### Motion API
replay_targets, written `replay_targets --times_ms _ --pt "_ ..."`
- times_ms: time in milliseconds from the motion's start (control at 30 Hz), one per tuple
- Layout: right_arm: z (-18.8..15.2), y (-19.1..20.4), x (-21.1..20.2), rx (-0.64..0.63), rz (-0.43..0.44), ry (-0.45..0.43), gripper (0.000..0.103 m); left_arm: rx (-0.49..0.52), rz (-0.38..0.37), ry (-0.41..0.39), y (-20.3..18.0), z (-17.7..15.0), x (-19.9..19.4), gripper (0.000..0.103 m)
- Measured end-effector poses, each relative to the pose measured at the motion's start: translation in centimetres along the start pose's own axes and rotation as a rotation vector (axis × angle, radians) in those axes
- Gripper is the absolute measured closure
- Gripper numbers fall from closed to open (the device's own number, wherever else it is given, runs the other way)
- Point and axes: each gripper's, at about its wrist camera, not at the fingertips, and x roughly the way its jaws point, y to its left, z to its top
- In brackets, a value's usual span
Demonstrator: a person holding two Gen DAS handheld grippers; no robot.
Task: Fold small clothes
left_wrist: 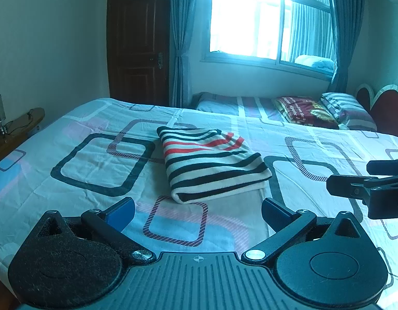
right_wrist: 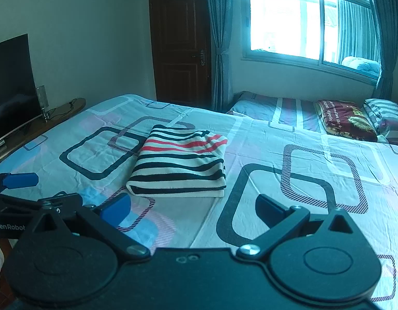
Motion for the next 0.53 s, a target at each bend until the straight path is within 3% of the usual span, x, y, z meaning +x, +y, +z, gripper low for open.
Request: replay_targets --times_ms 400,533 --pt "0.04 -0.09 -0.02 -0.002 0.004 -0.007 0.001 0.018 0.000 -0.083 -0.17 -0.28 -0.89 0.000" --pt "0.05 -0.16 -0.06 0.000 0.006 -0.008 0.001 0.001 -0.001 -0.073 -0.29 0.01 -1.06 0.000"
